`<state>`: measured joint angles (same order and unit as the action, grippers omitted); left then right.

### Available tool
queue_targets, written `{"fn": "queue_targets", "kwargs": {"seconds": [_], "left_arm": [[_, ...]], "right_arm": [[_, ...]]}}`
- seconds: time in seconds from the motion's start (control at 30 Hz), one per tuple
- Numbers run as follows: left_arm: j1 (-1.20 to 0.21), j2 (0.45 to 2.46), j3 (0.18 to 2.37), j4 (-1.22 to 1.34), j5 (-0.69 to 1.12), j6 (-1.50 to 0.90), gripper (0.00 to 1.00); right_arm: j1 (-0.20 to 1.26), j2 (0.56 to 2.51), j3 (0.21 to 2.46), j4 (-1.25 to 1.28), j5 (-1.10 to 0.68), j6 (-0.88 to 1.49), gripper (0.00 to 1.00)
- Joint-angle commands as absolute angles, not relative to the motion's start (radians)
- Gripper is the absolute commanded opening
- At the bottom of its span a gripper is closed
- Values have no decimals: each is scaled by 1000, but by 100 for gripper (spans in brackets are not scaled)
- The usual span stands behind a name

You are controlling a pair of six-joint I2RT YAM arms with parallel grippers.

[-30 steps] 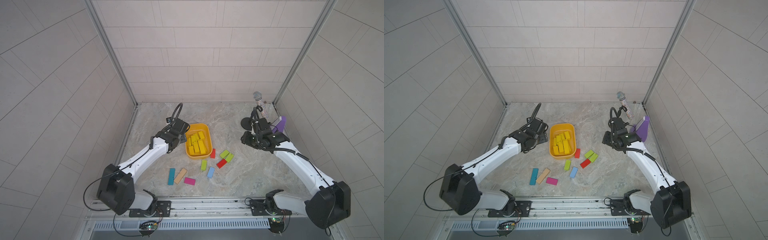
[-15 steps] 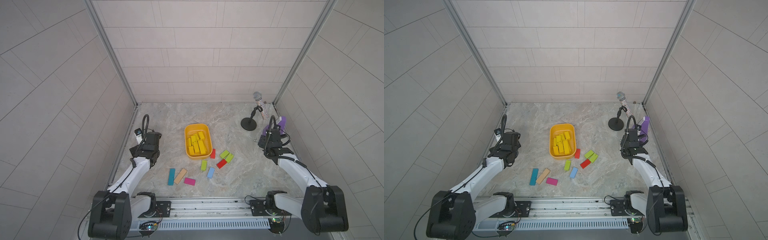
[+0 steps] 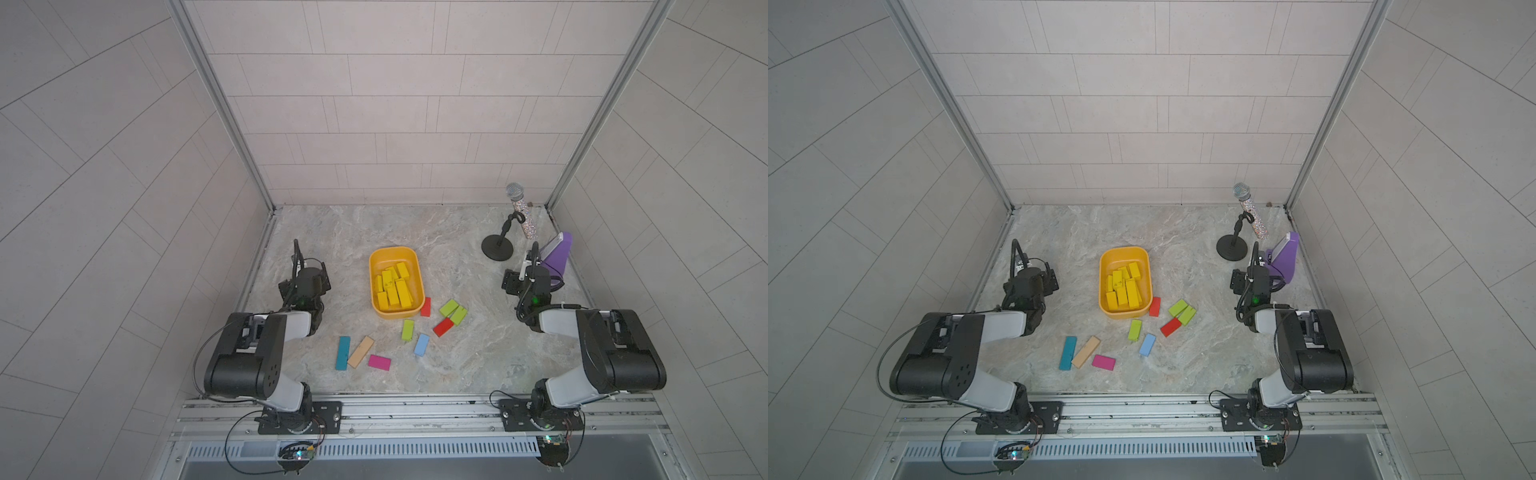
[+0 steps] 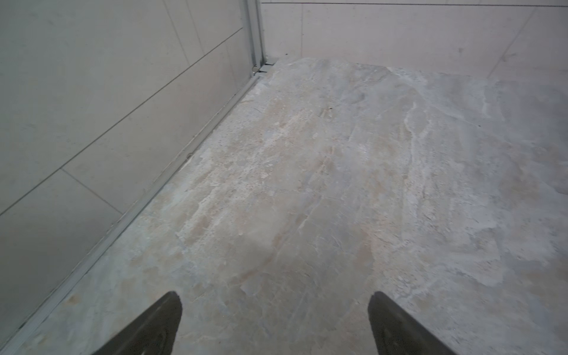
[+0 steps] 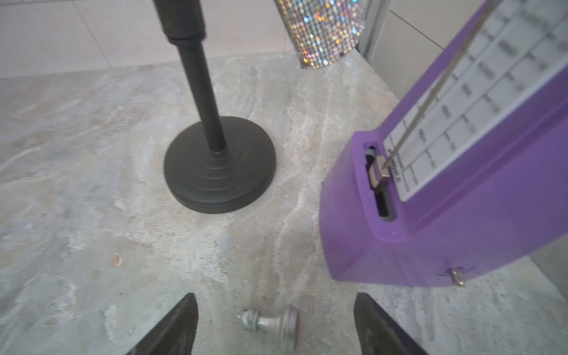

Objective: Pick out the yellow building blocks
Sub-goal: Reset both arms

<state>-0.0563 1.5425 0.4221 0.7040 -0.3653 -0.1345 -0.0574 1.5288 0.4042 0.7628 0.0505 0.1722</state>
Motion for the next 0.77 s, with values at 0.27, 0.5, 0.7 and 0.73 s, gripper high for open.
{"fn": "queue_targets", "kwargs": {"seconds": [0.27, 0.5, 0.7, 0.73], "left_arm": [[-52, 1580, 385, 934, -275, -36, 100], [-59, 1584, 393, 926, -278, -31, 100], [-57, 1594, 405, 911, -278, -34, 100], [-57, 1593, 404, 913, -278, -34, 100]], "right_arm": [[-48, 1552, 368, 928, 4, 110, 99], [-47, 1565, 360, 960, 6, 112, 100], [-47, 1567, 360, 969, 9, 110, 100], [-46, 1568, 359, 967, 8, 112, 100]]}}
